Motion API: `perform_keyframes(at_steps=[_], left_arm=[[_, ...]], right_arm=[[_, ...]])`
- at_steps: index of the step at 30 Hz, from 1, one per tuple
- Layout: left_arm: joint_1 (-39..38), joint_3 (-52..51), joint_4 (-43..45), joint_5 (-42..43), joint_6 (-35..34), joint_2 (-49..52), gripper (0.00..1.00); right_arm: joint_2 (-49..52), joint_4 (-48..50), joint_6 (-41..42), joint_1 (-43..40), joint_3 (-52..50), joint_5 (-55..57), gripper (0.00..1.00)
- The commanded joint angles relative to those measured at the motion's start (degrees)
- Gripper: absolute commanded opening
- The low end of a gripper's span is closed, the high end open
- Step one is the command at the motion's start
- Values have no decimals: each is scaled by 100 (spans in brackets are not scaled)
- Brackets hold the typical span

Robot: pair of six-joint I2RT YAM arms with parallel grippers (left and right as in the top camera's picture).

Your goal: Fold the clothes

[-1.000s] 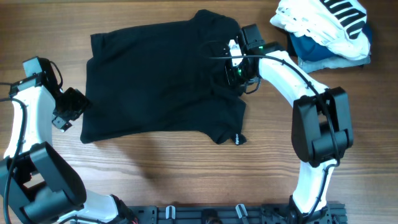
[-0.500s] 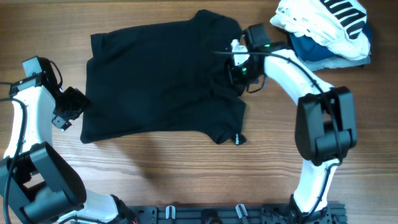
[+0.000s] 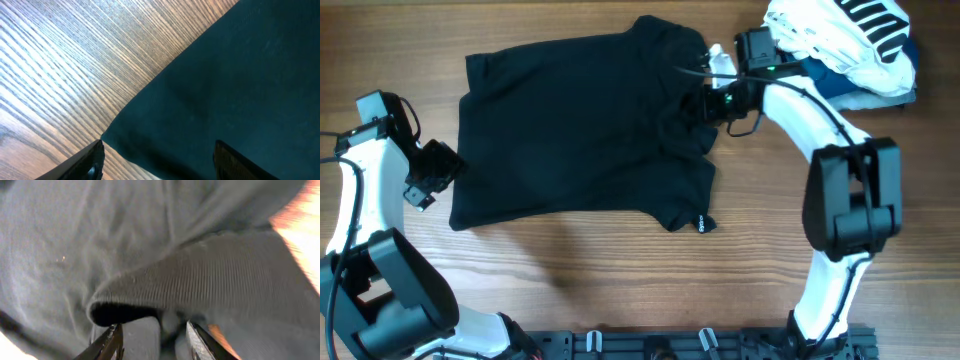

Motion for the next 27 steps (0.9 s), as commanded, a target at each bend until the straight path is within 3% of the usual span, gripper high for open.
perform_keyframes(at_steps=[1, 12, 17, 21, 22, 24, 27], left_arm=[[22, -42, 20, 70, 9, -76, 70], [22, -42, 79, 70, 9, -76, 70], [22, -42, 83, 70, 9, -76, 70], [22, -42, 81, 76, 9, -76, 70], [22, -42, 83, 98, 9, -76, 70], [22, -42, 83, 114, 9, -76, 69], [22, -42, 79, 111, 9, -76, 69]], right_arm=[[214, 240, -216, 48, 26, -243, 43], [332, 227, -1281, 339, 26, -638, 50], [407, 354, -1239, 527, 26, 0, 50], [518, 378, -1235, 522, 26, 334, 35], [533, 363, -1233, 522, 26, 382, 28], [535, 348, -1036, 511, 26, 487, 4], [407, 254, -540, 433, 39, 494, 4]])
